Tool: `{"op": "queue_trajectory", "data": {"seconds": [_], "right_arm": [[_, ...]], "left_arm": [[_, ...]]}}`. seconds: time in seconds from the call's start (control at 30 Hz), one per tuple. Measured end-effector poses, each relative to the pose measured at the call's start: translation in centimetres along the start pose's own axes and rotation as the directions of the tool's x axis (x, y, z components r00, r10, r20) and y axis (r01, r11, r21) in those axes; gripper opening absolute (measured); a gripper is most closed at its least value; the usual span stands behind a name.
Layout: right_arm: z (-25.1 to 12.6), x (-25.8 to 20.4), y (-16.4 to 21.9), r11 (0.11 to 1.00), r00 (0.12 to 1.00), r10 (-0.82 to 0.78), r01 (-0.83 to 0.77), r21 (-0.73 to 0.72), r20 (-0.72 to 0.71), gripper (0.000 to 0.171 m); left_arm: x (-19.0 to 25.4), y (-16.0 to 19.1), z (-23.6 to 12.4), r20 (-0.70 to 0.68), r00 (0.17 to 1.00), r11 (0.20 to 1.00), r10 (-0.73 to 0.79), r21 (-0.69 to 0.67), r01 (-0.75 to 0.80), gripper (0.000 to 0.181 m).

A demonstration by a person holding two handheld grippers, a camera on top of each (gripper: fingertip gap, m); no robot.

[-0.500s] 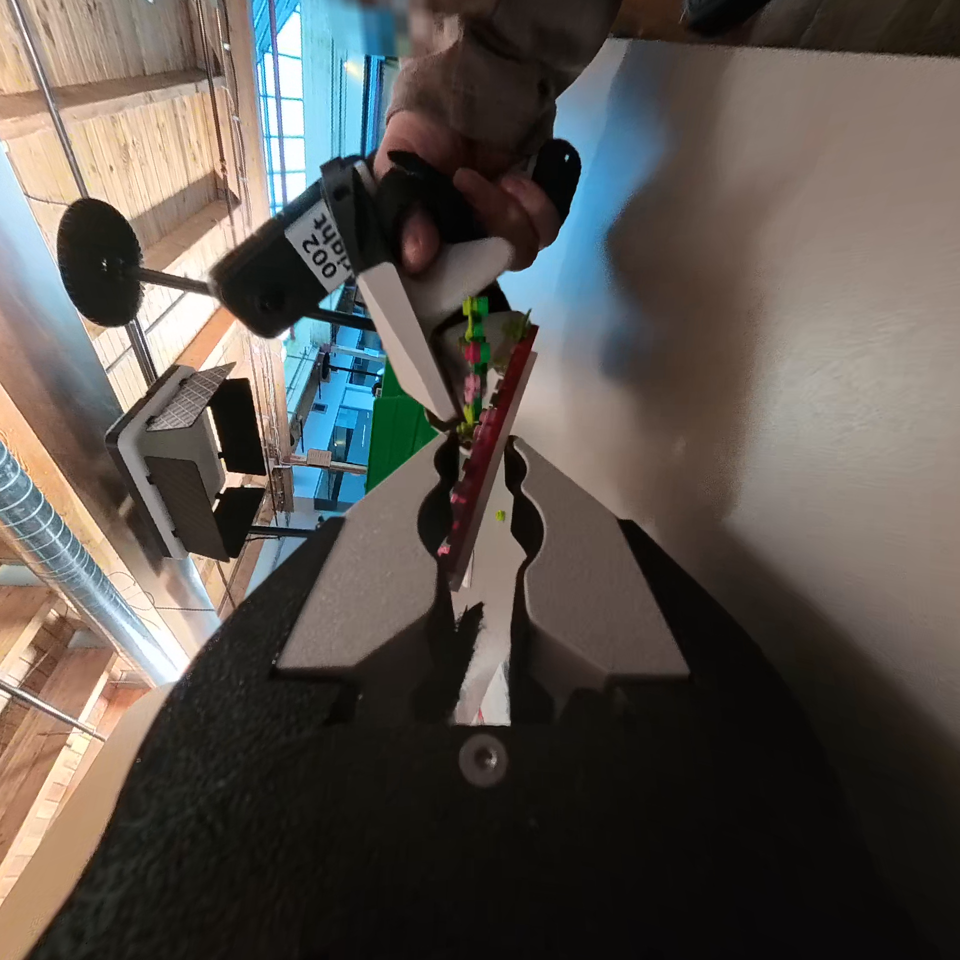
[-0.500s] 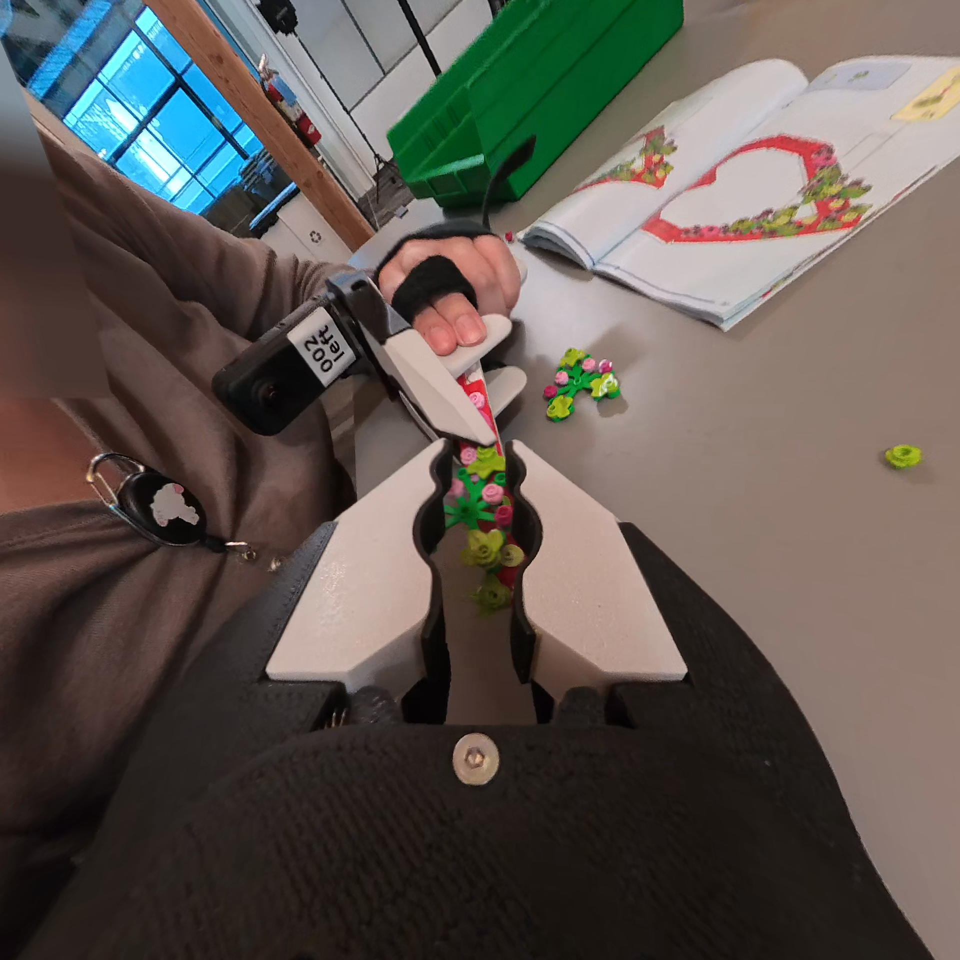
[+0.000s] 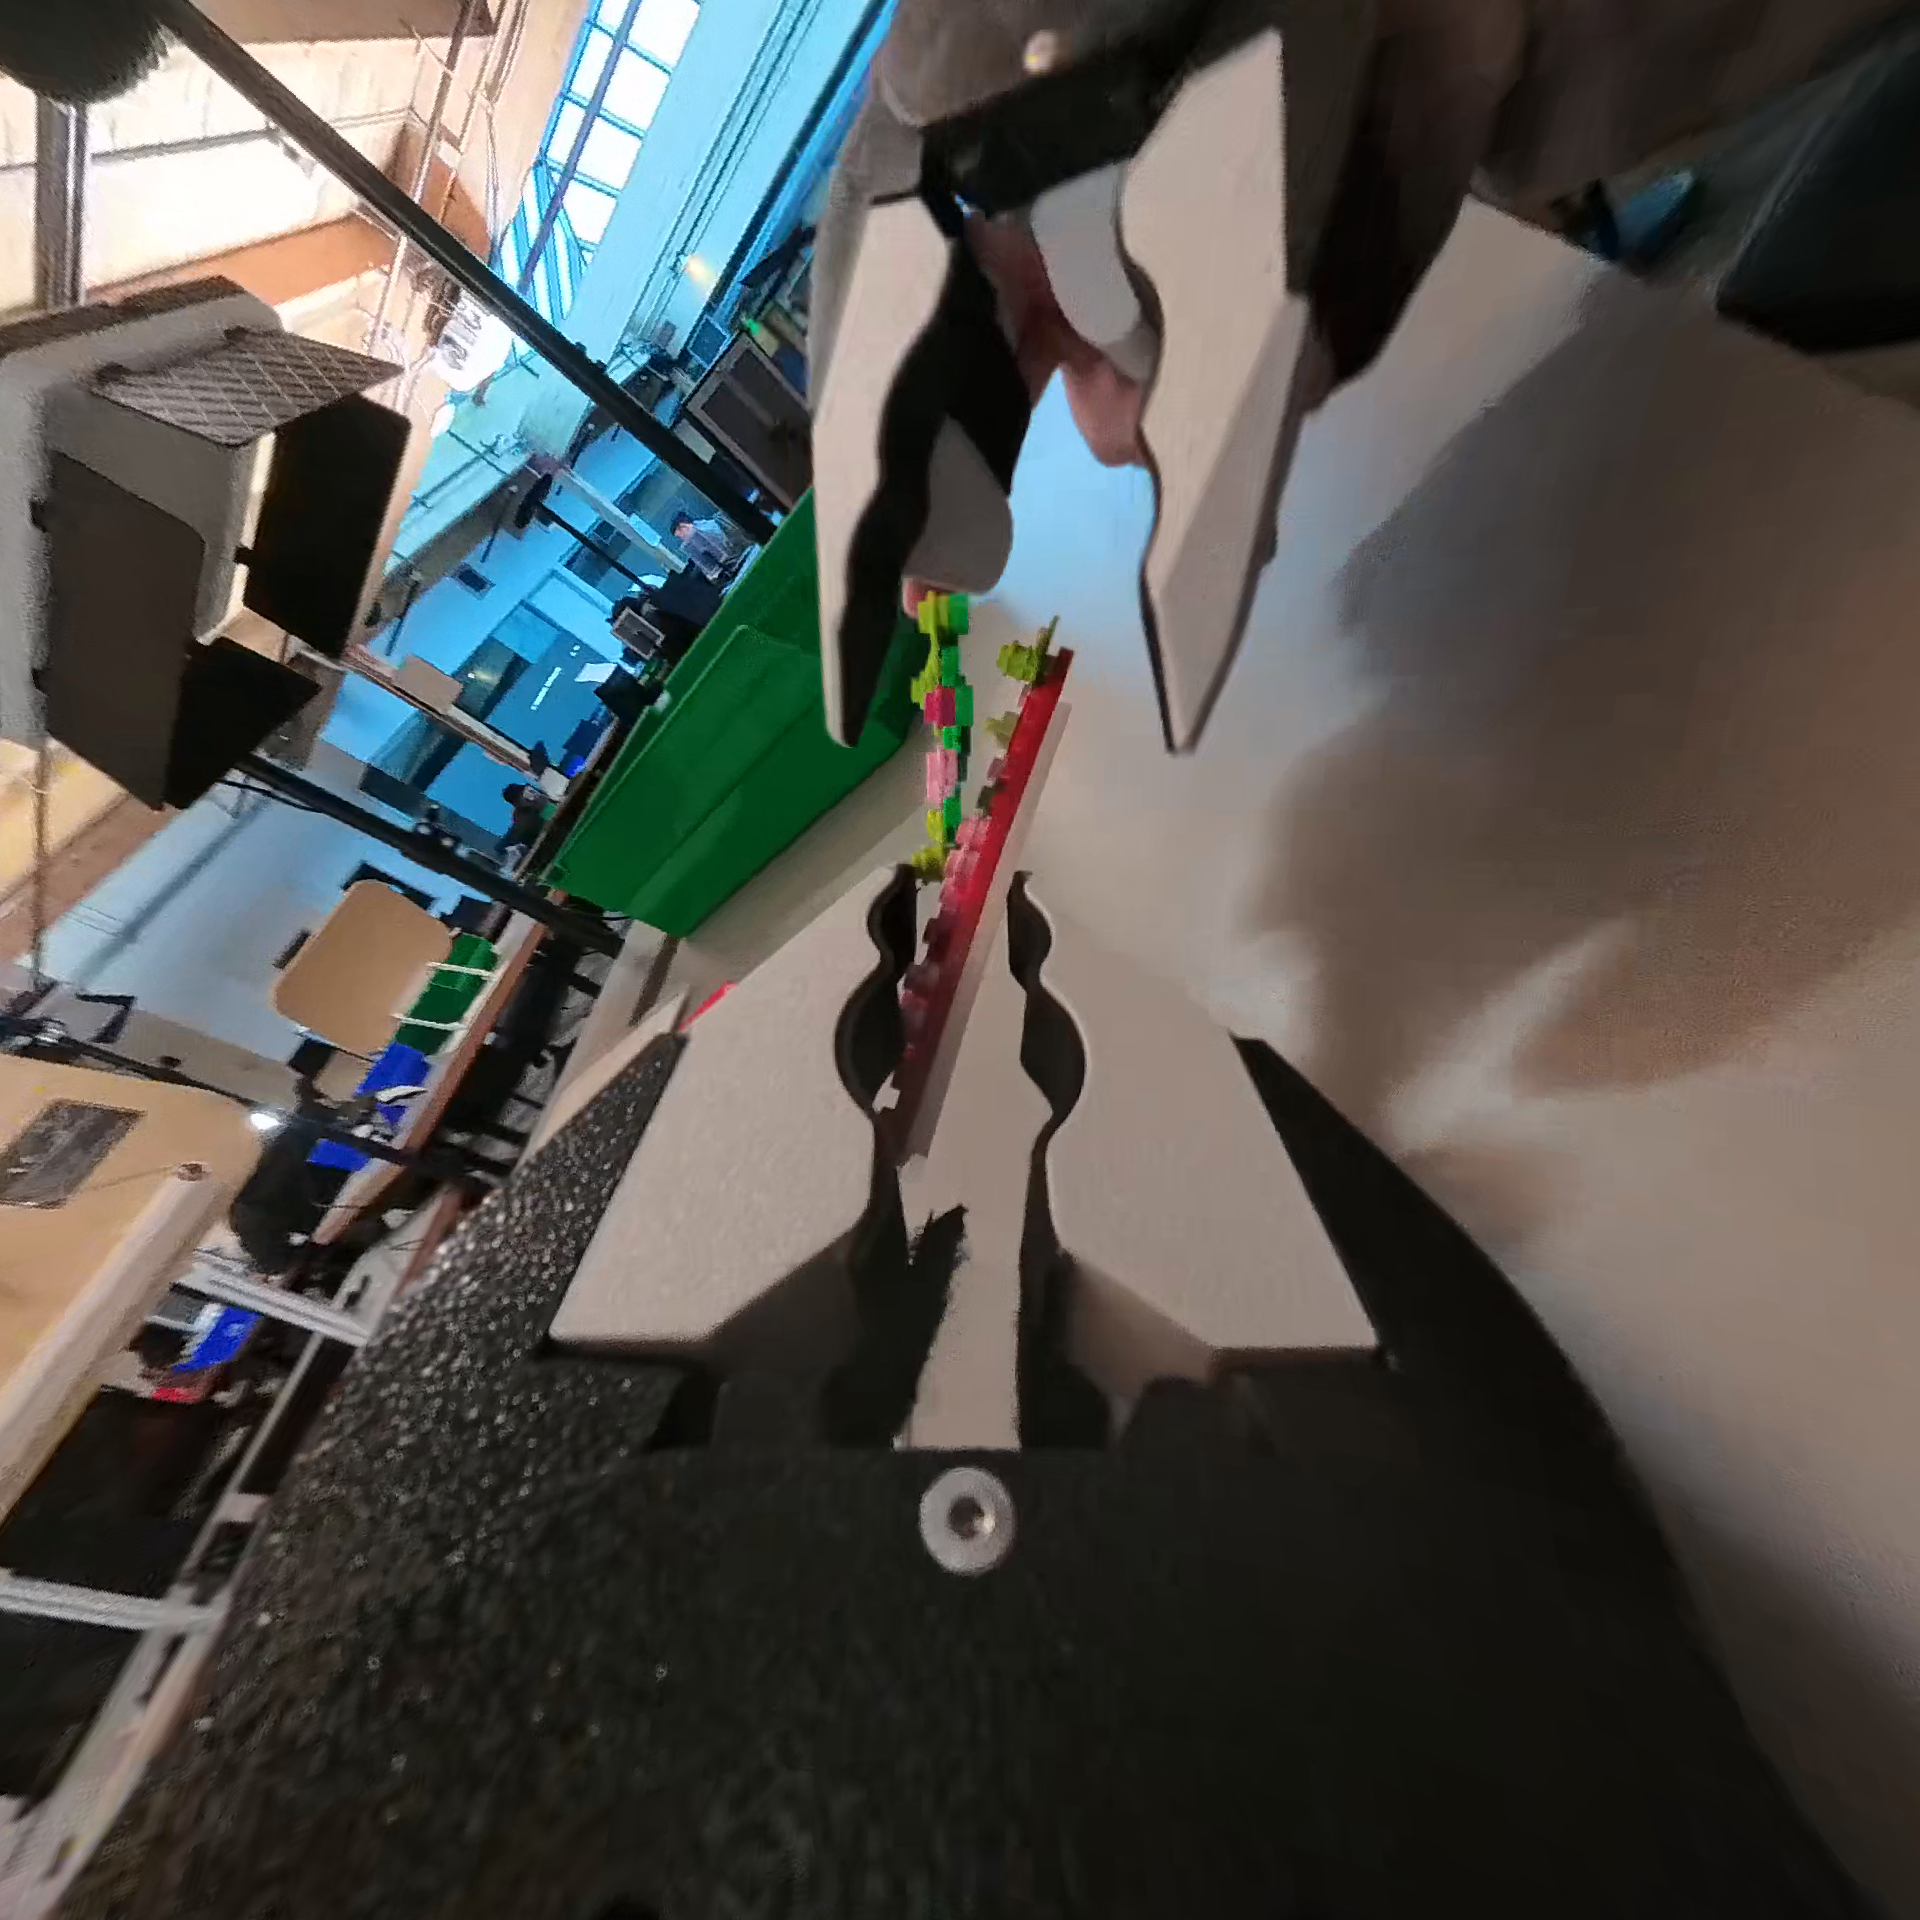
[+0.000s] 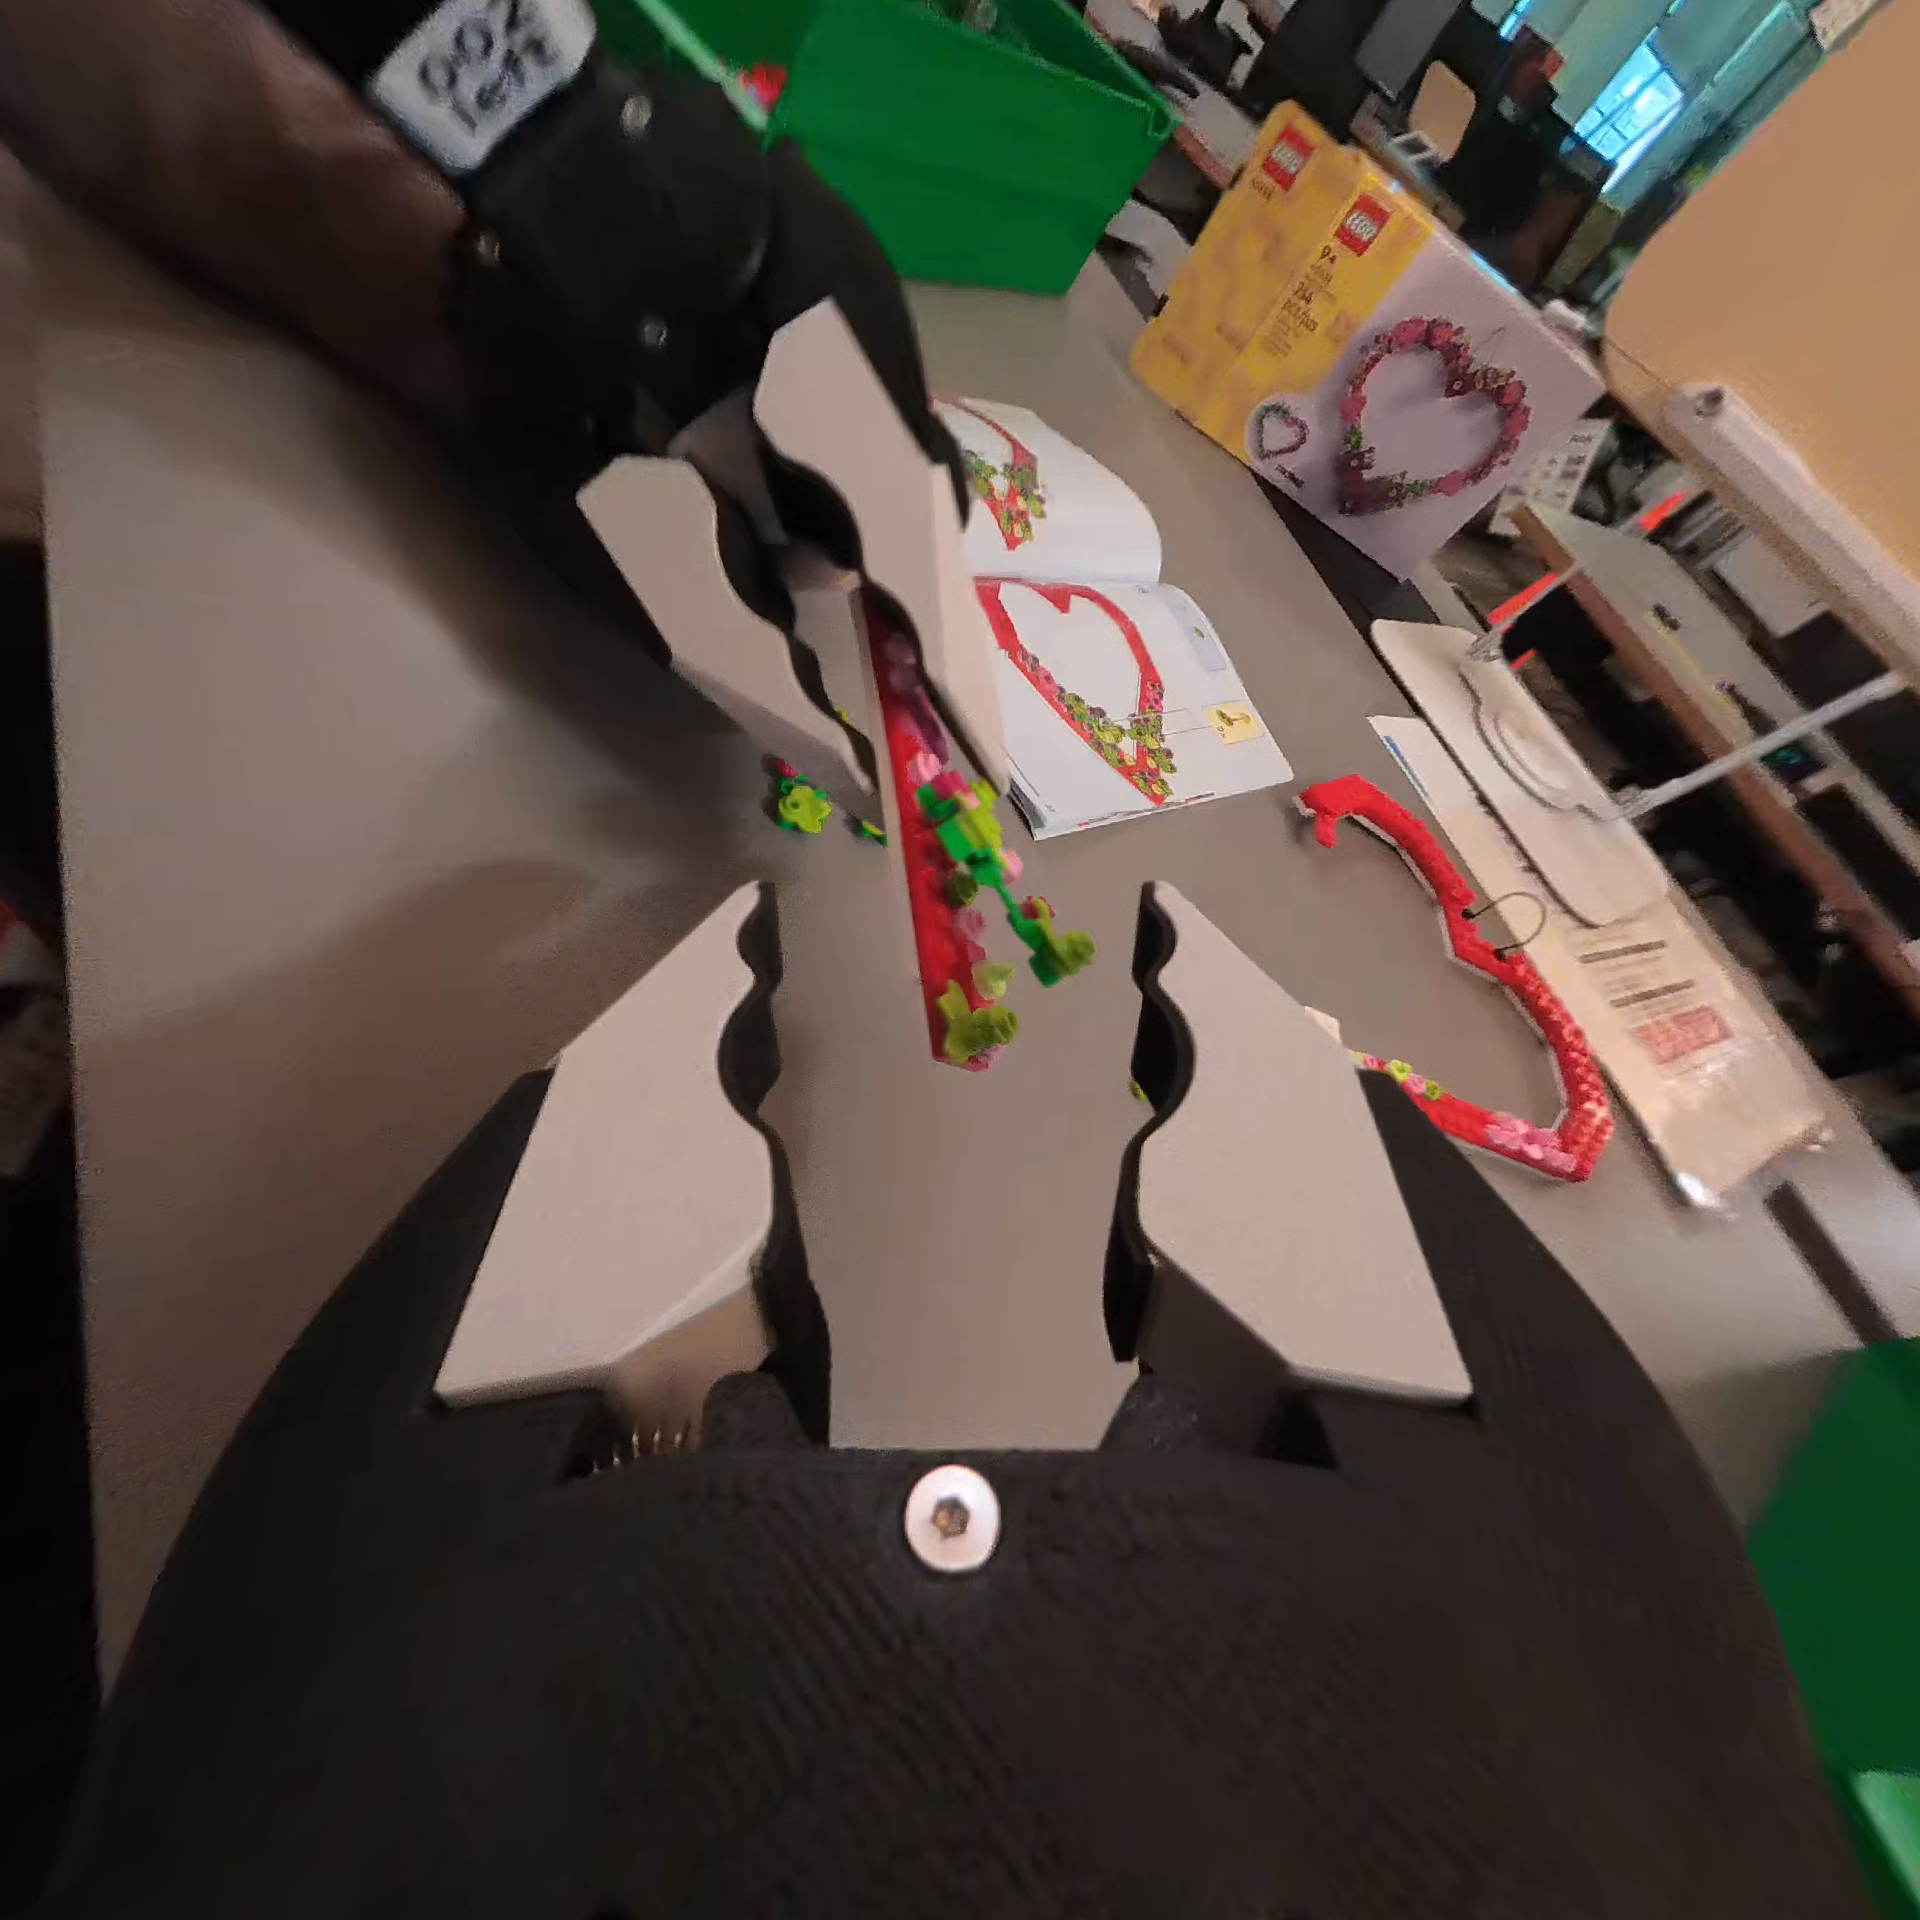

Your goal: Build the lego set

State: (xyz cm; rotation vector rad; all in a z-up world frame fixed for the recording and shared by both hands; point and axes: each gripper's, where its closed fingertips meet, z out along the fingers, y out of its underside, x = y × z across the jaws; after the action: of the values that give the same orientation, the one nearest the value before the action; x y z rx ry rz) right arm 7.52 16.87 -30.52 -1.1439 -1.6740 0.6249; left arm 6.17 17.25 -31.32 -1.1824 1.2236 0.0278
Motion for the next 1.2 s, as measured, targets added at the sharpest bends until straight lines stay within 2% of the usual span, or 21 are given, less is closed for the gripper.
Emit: {"op": "queue_trajectory", "data": {"seconds": [0.2,0.37,0.67,0.97,1.2], "right_arm": [[0.1,-0.3,0.2,0.992,0.993,-0.118,0.117,-0.036,-0.016,0.037],[-0.1,-1.5,-0.4,0.988,0.988,-0.154,0.153,0.005,0.026,0.022],[-0.2,-2.3,-0.6,0.992,0.988,-0.127,0.125,0.026,0.085,0.016],[0.0,-2.9,-0.6,0.996,0.988,-0.079,0.073,0.050,0.135,0.014],[0.0,-2.8,-0.7,0.994,0.988,-0.097,0.091,0.057,0.116,0.014]], "left_arm": [[0.7,-0.6,-0.3,-0.074,0.995,0.997,-0.059,0.042,0.062,0.015],[1.0,-1.1,-0.5,-0.112,0.990,0.993,-0.083,0.069,0.091,0.014],[1.7,-1.4,-0.9,-0.178,0.979,0.988,-0.099,0.098,0.117,0.016],[2.3,-1.7,-0.7,-0.179,0.982,0.991,-0.063,0.101,0.082,0.021],[2.2,-1.6,-0.8,-0.189,0.979,0.993,-0.077,0.075,0.092,0.019]]}}
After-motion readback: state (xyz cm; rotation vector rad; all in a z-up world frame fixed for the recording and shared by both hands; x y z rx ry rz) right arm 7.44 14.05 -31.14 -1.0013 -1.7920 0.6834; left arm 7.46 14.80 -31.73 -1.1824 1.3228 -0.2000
